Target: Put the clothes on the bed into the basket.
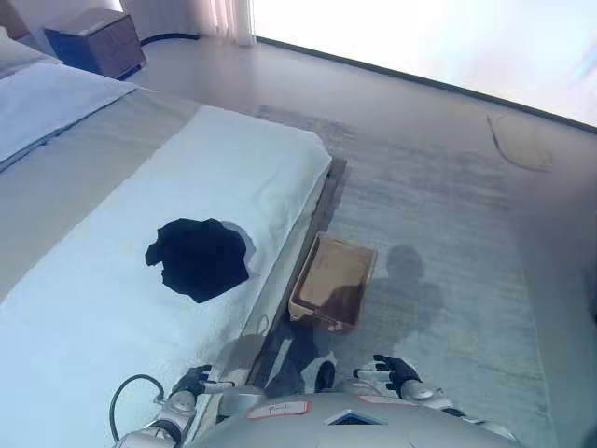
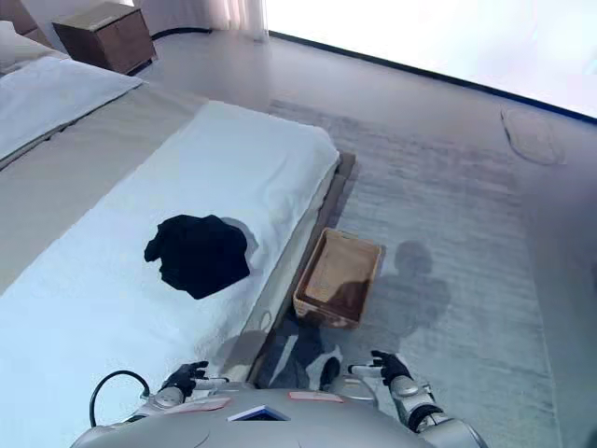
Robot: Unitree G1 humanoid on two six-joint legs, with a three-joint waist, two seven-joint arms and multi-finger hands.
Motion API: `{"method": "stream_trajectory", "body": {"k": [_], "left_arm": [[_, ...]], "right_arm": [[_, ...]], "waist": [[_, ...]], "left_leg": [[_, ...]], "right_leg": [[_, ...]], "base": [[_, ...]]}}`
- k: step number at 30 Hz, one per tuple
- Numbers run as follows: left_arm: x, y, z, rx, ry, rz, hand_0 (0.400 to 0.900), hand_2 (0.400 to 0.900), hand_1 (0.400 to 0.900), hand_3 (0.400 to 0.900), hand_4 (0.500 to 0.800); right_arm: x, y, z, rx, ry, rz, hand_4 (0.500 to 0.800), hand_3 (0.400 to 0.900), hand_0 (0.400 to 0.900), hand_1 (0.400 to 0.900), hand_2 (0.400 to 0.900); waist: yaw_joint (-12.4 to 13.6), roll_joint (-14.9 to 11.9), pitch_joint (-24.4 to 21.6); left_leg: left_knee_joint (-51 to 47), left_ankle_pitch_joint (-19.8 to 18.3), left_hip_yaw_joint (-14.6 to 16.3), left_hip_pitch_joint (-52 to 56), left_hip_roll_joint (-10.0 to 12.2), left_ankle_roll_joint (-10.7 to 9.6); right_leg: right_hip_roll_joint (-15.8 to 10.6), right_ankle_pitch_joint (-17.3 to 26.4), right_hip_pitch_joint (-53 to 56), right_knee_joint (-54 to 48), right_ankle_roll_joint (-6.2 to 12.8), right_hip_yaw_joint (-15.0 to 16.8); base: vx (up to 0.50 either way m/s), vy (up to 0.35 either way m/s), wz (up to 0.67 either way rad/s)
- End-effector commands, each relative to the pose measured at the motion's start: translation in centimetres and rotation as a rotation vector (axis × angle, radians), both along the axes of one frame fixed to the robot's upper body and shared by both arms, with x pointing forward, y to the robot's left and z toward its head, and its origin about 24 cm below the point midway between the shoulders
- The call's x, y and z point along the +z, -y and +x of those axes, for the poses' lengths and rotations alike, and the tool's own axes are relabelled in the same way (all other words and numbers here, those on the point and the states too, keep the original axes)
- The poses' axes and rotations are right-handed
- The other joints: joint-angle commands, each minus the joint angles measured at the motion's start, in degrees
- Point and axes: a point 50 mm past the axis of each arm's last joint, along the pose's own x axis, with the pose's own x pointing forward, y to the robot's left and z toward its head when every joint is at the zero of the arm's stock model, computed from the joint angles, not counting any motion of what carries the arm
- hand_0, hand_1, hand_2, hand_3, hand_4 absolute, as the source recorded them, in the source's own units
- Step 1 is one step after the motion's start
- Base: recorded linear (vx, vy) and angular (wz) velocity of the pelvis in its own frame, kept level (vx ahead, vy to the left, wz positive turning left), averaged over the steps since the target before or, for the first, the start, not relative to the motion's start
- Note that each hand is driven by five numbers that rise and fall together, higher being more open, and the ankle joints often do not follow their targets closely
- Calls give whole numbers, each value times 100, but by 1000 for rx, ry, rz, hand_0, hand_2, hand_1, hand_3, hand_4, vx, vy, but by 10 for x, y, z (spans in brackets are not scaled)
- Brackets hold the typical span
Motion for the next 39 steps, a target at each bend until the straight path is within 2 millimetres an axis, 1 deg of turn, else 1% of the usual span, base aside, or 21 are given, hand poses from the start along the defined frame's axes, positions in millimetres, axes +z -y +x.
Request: {"method": "stream_trajectory", "body": {"k": [1, 6, 8, 9, 10, 11, 13, 14, 15, 17, 21, 25, 26, 32, 33, 34, 35, 36, 37, 38, 39], "left_arm": [[4, 2, 30, 17, 87, 13, 900, 900, 900, 900, 800], [6, -3, 33, 1, 96, 42, 900, 900, 900, 900, 800], [12, -8, 48, -75, 142, 89, 900, 900, 900, 900, 800], [12, -8, 48, -75, 142, 89, 900, 900, 900, 900, 800], [15, -11, 56, -102, 166, 112, 900, 900, 900, 900, 800], [25, -20, 75, -158, 231, 165, 900, 900, 900, 900, 800], [46, -38, 104, -209, 333, 246, 900, 900, 900, 900, 800], [46, -38, 104, -209, 333, 247, 900, 900, 900, 900, 800], [63, -48, 124, -237, 407, 293, 900, 900, 900, 900, 800], [91, -66, 150, -314, 497, 391, 900, 900, 900, 900, 800], [143, -84, 191, -460, 631, 568, 900, 900, 900, 900, 800], [178, -98, 214, -535, 675, 733, 900, 900, 900, 900, 800], [194, -98, 225, -570, 713, 781, 900, 900, 900, 900, 800], [235, -98, 259, -608, 765, 883, 900, 900, 900, 900, 800], [242, -99, 264, -612, 762, 900, 900, 900, 900, 900, 800], [248, -102, 268, -595, 756, 915, 900, 900, 900, 900, 800], [263, -102, 278, -601, 754, 943, 900, 900, 900, 900, 800], [263, -102, 279, -602, 755, 943, 900, 900, 900, 900, 800], [280, -105, 287, -581, 762, 953, 900, 900, 900, 900, 800], [281, -104, 287, -582, 763, 953, 900, 900, 900, 900, 800], [291, -105, 291, -575, 774, 961, 900, 900, 900, 900, 800]], "right_arm": [[12, 32, 32, -34, 102, -92, 800, 900, 900, 900, 900], [14, 35, 34, -39, 111, -101, 800, 900, 900, 900, 900], [15, 38, 36, -47, 124, -110, 800, 900, 900, 900, 900], [15, 38, 36, -47, 124, -110, 800, 900, 900, 900, 900], [16, 40, 39, -47, 132, -116, 800, 900, 900, 900, 900], [20, 46, 44, -53, 152, -129, 800, 900, 900, 900, 900], [25, 59, 50, -71, 176, -147, 800, 900, 900, 900, 900], [25, 58, 50, -71, 176, -147, 800, 900, 900, 900, 900], [29, 65, 55, -79, 193, -151, 800, 900, 900, 900, 900], [36, 76, 63, -93, 215, -161, 800, 900, 900, 900, 900], [46, 93, 74, -119, 244, -168, 800, 900, 900, 900, 900], [47, 95, 75, -124, 239, -169, 800, 900, 900, 900, 900], [48, 97, 75, -132, 241, -174, 800, 900, 900, 900, 900], [49, 92, 84, -156, 260, -167, 800, 900, 900, 900, 900], [50, 95, 85, -180, 262, -175, 800, 900, 900, 900, 900], [54, 104, 87, -215, 271, -195, 800, 900, 900, 900, 900], [64, 126, 84, -282, 270, -242, 800, 900, 900, 900, 900], [64, 126, 84, -283, 271, -242, 800, 900, 900, 900, 900], [72, 150, 71, -331, 236, -296, 800, 900, 900, 900, 900], [72, 150, 71, -331, 236, -296, 800, 900, 900, 900, 900], [76, 164, 57, -374, 208, -327, 800, 900, 900, 900, 900]], "waist": [[90, 268, 209], [76, 267, 227], [61, 268, 247], [63, 268, 247], [56, 270, 257], [43, 283, 285], [51, 286, 327], [47, 282, 316], [52, 275, 329], [59, 258, 362], [61, 207, 389], [35, 191, 426], [24, 189, 455], [-56, 153, 598], [-84, 139, 648], [-109, 116, 710], [-175, 58, 786], [-167, 56, 783], [-239, -18, 892], [-234, -20, 888], [-278, -67, 913]], "left_leg": [[28, -218, 52, -216, -421, 110], [28, -214, 45, -240, -420, 114], [28, -213, 55, -258, -422, 113], [28, -213, 56, -258, -422, 113], [28, -211, 59, -265, -422, 111], [28, -199, 65, -298, -420, 104], [28, -188, 69, -322, -419, 100], [28, -179, 66, -339, -422, 100], [28, -169, 74, -369, -421, 96], [28, -149, 71, -421, -411, 86], [28, -101, 78, -582, -412, 78], [28, -63, 104, -750, -404, 80], [28, -49, 110, -796, -404, 80], [28, 54, 136, -1186, -397, 102], [28, 83, 140, -1287, -390, 102], [28, 122, 145, -1397, -386, 107], [28, 186, 148, -1606, -370, 99], [28, 187, 149, -1613, -370, 99], [28, 250, 147, -1835, -356, 100], [28, 252, 148, -1843, -356, 101], [28, 270, 152, -1931, -346, 95]], "right_leg": [[151, -579, 626, 166, 247, 215], [140, -578, 597, 179, 252, 223], [141, -570, 579, 189, 262, 226], [140, -570, 578, 189, 262, 227], [141, -564, 568, 190, 267, 227], [139, -562, 532, 199, 278, 228], [139, -553, 505, 210, 294, 236], [137, -546, 491, 205, 293, 232], [137, -540, 463, 209, 301, 228], [144, -528, 417, 207, 318, 244], [134, -464, 280, 187, 355, 239], [127, -416, 108, 186, 389, 245], [121, -398, 57, 193, 399, 245], [116, -283, -316, 201, 438, 277], [114, -250, -410, 194, 448, 282], [116, -215, -513, 195, 452, 285], [112, -147, -690, 173, 464, 279], [112, -147, -698, 175, 464, 280], [103, -48, -883, 136, 489, 276], [103, -48, -891, 137, 489, 276], [97, -4, -949, 102, 504, 275]], "base": [[0, 0, 0], [1, 2, 1], [0, 0, 0], [0, 0, 0], [0, 0, 0], [1, 18, -4], [-1, 10, -2], [0, 0, 0], [0, 0, 0], [0, 0, 0], [-2, 0, -3], [1, 14, -6], [8, 22, -3], [-21, 35, -4], [-33, 49, -3], [-50, 67, -5], [-39, 45, -4], [-32, 80, -5], [-14, 47, -4], [-1, 67, -6], [27, 77, -6]]}}
